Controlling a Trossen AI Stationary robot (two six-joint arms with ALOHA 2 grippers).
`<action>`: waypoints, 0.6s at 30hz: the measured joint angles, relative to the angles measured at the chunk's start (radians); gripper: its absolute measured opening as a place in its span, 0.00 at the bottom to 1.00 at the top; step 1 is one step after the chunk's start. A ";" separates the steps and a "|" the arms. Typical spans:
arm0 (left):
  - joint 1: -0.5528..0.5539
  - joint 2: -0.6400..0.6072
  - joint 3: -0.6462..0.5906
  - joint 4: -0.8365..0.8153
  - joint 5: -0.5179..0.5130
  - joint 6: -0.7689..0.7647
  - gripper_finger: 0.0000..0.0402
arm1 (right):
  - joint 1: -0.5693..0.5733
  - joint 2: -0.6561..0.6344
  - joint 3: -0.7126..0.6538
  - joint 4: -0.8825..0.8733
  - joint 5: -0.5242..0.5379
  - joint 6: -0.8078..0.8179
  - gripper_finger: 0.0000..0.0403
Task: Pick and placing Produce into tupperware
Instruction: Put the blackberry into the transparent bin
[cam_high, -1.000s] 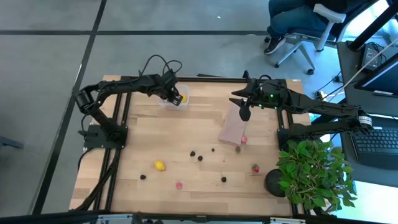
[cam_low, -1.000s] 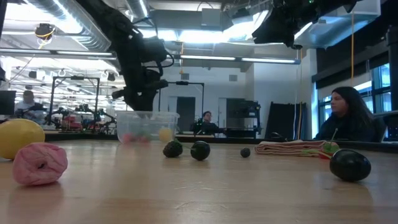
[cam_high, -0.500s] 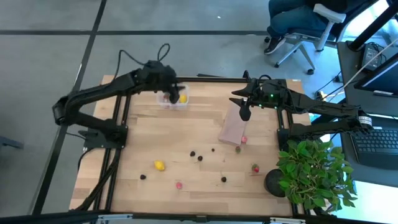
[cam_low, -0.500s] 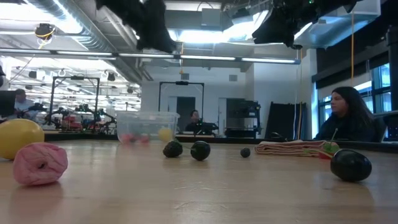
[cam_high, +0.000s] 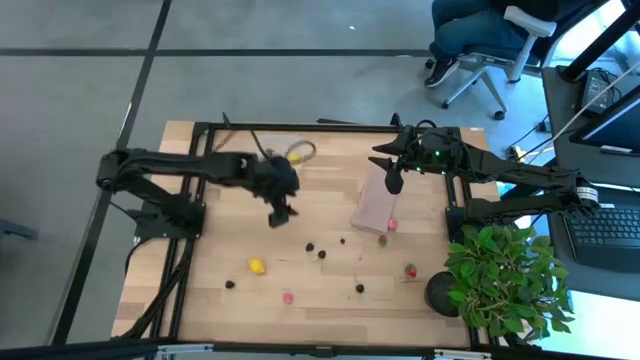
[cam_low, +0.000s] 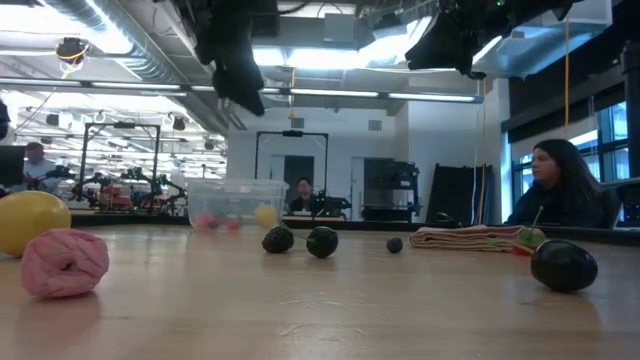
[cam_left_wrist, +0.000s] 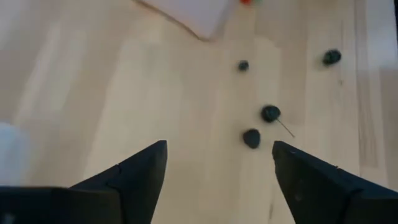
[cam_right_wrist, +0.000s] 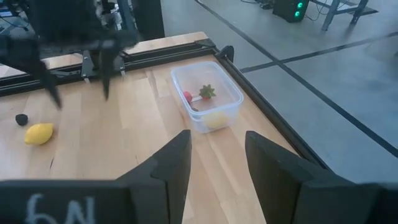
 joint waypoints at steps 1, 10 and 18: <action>-0.016 0.021 0.000 0.004 0.000 -0.019 0.71 | 0.000 0.000 0.000 0.000 0.000 0.000 0.38; -0.124 0.185 0.000 0.096 -0.032 0.013 0.69 | 0.000 0.001 0.000 0.000 0.000 0.003 0.38; -0.209 0.266 -0.001 0.173 -0.172 0.068 0.66 | 0.000 0.021 0.000 0.001 0.000 0.015 0.38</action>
